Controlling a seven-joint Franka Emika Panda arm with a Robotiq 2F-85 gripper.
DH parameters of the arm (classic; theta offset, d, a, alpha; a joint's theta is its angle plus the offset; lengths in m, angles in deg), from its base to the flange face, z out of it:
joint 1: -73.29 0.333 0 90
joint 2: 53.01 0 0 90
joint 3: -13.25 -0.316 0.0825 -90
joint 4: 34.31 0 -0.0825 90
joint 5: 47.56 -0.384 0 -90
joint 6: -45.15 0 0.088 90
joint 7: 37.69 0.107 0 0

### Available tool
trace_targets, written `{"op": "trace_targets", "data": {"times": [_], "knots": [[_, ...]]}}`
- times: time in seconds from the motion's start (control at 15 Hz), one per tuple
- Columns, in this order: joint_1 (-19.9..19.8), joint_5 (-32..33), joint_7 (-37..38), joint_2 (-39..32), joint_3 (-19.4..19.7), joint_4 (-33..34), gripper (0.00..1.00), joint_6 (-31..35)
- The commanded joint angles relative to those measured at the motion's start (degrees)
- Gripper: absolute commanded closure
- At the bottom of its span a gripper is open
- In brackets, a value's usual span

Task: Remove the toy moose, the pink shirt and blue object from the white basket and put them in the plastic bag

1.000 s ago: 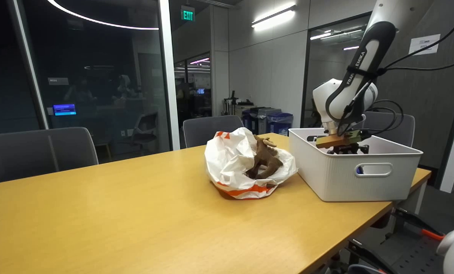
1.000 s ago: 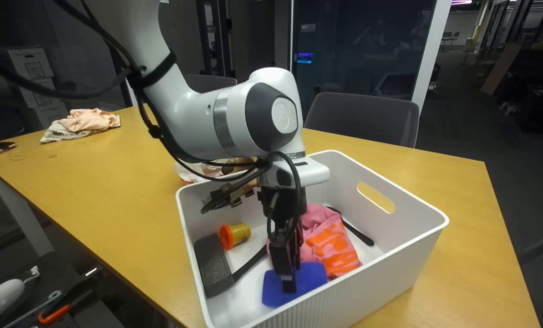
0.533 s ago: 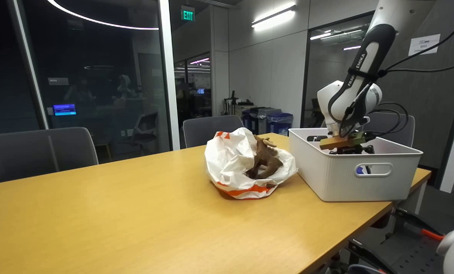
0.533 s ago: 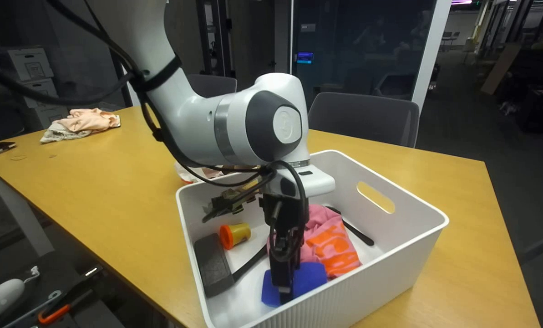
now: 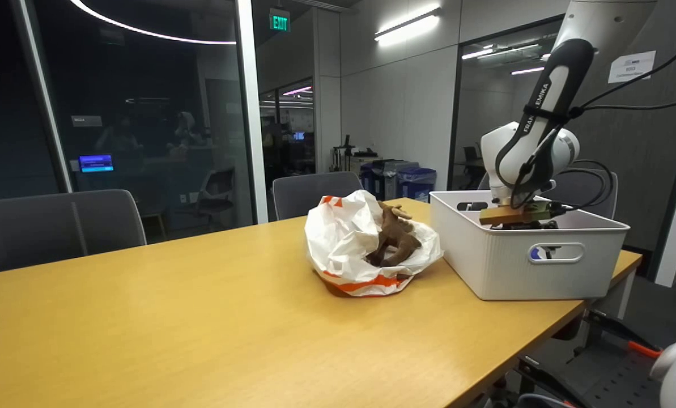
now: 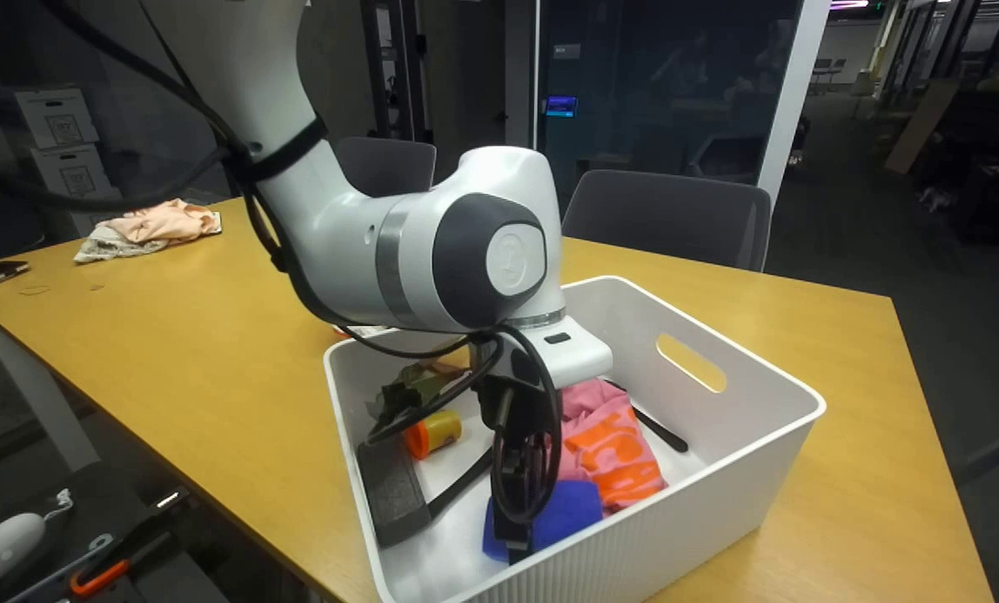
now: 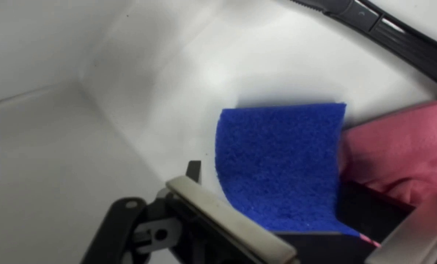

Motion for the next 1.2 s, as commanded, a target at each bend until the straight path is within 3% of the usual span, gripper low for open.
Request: {"op": "trace_targets", "data": {"times": [0.0, 0.13, 0.4, 0.47, 0.6, 0.87, 0.93, 1.0, 1.13], "knots": [[0.48, -1.54, -2.27, 0.29, 1.38, -1.69, 0.38, 4.41], [1.43, -0.31, -1.38, 0.63, 2.46, -1.78, 0.53, 4.55], [7.07, 12.46, 6.36, 1.83, 7.44, 0.46, 0.83, -3.10], [7.79, 16.06, 8.91, 2.17, 7.63, 0.85, 0.92, -5.16], [7.32, 20.42, 11.43, 3.10, 6.06, 1.07, 1.00, -8.11], [6.13, 23.98, 13.64, 4.38, 2.53, 1.19, 0.98, -13.12], [5.97, 24.60, 13.61, 4.65, 1.76, 1.27, 0.69, -14.37], [5.82, 25.29, 13.65, 4.98, 1.05, 1.34, 0.68, -15.73], [4.74, 25.24, 12.36, 7.21, -0.18, 0.49, 0.55, -15.88]]}}
